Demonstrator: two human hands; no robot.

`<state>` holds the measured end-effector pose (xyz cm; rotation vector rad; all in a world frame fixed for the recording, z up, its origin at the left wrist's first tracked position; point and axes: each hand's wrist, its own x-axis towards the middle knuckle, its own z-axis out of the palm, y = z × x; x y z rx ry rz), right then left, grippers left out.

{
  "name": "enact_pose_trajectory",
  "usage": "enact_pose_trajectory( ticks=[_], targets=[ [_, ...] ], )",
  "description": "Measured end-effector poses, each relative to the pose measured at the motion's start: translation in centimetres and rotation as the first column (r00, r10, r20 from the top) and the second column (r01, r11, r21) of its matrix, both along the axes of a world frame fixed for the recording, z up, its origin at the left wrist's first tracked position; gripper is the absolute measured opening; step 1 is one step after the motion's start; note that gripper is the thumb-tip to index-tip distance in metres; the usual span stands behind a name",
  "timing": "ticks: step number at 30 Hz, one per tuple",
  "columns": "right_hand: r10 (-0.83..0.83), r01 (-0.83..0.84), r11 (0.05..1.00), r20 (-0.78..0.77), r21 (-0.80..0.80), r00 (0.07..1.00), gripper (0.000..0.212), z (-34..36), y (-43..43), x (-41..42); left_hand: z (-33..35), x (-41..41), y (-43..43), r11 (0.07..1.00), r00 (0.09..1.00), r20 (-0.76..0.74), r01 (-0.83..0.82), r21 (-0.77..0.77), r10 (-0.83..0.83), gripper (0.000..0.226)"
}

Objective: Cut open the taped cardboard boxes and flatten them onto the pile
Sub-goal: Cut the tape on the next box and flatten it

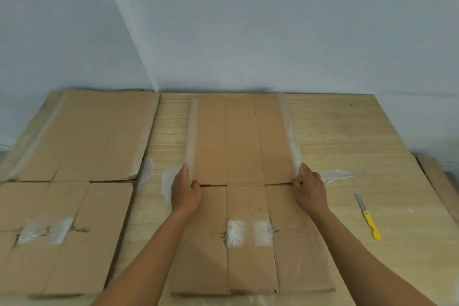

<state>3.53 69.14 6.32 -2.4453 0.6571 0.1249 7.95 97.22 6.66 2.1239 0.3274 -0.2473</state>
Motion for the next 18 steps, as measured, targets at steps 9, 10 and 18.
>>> enact_pose_trajectory(
  ticks=[9,10,18],
  targets=[
    [-0.016,-0.003,0.991,0.138,0.134,0.990,0.050,1.8,-1.0,-3.8,0.9,-4.2,1.2,0.997,0.997,-0.070,-0.024,-0.069,0.019,0.053],
    [0.001,-0.020,0.992,0.148,0.128,0.989,0.050,2.1,-1.1,-4.0,0.9,-4.7,1.0,0.998,0.998,-0.056,0.004,-0.055,-0.007,0.057],
    [0.052,-0.100,0.984,0.292,0.149,0.955,0.052,4.1,-0.1,-6.1,3.3,-7.6,-0.4,0.997,0.988,0.138,-0.076,-0.002,0.075,0.062]
  ],
)
